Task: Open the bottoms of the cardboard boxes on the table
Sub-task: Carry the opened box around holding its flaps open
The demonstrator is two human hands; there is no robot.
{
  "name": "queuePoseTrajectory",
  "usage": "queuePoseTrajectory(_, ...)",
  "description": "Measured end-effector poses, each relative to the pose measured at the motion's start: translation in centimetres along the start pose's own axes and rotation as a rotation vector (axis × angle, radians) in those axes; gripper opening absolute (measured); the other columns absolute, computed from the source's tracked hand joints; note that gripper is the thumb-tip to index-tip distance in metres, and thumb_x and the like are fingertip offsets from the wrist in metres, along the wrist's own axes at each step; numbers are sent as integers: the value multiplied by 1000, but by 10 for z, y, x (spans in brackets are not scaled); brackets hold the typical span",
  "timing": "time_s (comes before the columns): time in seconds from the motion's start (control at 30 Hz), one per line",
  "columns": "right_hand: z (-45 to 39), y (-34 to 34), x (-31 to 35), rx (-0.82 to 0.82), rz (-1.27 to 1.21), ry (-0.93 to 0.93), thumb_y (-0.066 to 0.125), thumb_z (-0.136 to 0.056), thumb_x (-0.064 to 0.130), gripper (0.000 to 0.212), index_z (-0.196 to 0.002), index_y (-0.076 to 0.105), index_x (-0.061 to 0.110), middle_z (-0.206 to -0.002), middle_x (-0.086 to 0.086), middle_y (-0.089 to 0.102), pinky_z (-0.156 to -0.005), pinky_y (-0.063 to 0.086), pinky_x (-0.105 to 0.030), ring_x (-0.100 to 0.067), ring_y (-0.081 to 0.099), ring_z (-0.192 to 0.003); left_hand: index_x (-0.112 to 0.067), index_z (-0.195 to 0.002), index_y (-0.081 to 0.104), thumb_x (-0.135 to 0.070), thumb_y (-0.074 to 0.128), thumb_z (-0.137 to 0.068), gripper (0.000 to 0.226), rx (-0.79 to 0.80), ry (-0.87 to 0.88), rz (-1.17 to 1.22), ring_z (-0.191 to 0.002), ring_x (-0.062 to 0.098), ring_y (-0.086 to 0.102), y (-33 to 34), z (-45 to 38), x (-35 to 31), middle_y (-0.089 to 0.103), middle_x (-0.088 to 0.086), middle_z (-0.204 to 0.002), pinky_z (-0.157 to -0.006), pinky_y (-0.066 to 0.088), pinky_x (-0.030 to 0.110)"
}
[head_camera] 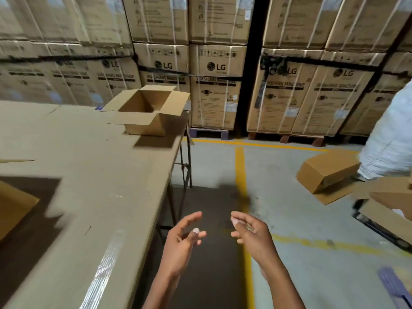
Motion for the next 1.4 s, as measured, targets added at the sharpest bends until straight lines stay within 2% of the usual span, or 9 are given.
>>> queuePoseTrajectory(0.13,-75,14,9,99,-17,-28,63,-97,18,20,-110,71,31,-105,11,73,-69,54,-22,-11,72,-83,-31,-123,68,-1,56,-98,41,-123,-41,34,-100,19,73,-3,-63,15,67,-8,-128,-91,56,42)
queuePoseTrajectory(0.3,-184,7,27,117,23,-60,63,-96,13,23,-108,73,30,-107,14,74,-76,53,-17,2,69,-91,-29,-126,66,-10,56,-100,34,-142,-63,66,-101,21,73,20,-172,13,66,-7,-129,-90,56,40)
queuePoseTrajectory(0.47,-300,-2,66,67,10,-86,63,-96,8,20,-111,73,16,-105,1,75,-69,53,-14,-12,69,-83,-29,-124,66,-8,54,-101,34,-89,21,66,-102,23,73,51,-297,-47,66,-7,-130,-90,56,37)
queuePoseTrajectory(0.67,-415,21,102,143,13,-93,63,-97,15,17,-109,73,23,-104,7,74,-67,55,-22,-19,72,-88,-31,-127,65,-13,55,-101,33,-170,125,-38,-100,19,73,52,-397,-100,64,-11,-131,-92,57,35)
queuePoseTrajectory(0.83,-525,56,137,297,70,-187,64,-97,25,17,-111,74,28,-106,17,73,-71,55,-20,-7,72,-88,-44,-123,66,-15,58,-98,39,-356,135,-142,-122,9,60,26,-468,-100,62,-26,-128,-103,51,40)
queuePoseTrajectory(0.93,-584,87,166,458,109,-238,65,-96,26,16,-106,74,35,-103,18,74,-76,54,-24,-5,71,-87,-46,-123,65,-14,57,-98,41,-530,122,-158,-121,5,59,3,-494,-112,64,-23,-127,-103,51,42)
queuePoseTrajectory(1.03,-634,123,206,608,147,-312,66,-96,27,17,-106,75,36,-103,16,75,-77,55,-26,-5,69,-89,-41,-124,65,-19,60,-96,37,-688,132,-76,-115,15,66,-17,-512,-126,65,-13,-129,-100,53,47)
queuePoseTrajectory(1.17,-684,183,250,777,183,-382,65,-96,27,17,-107,75,35,-99,9,75,-76,56,-31,-14,70,-87,-34,-123,68,-15,59,-99,32,-886,128,-40,-108,12,68,-35,-520,-138,68,-10,-124,-88,58,31)
queuePoseTrajectory(1.4,-726,276,283,996,192,-455,63,-97,23,18,-108,75,32,-104,12,75,-75,55,-32,-13,72,-83,-27,-128,65,-10,53,-101,34,-1227,145,-35,-110,14,68,-113,-516,-145,71,-10,-119,-95,54,36)
Point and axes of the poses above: each hand's wrist, its own z-axis away from the middle knuckle, its own y-axis out of the palm, x = y × z, the point moved 8 cm from there along -z, towards the middle knuckle
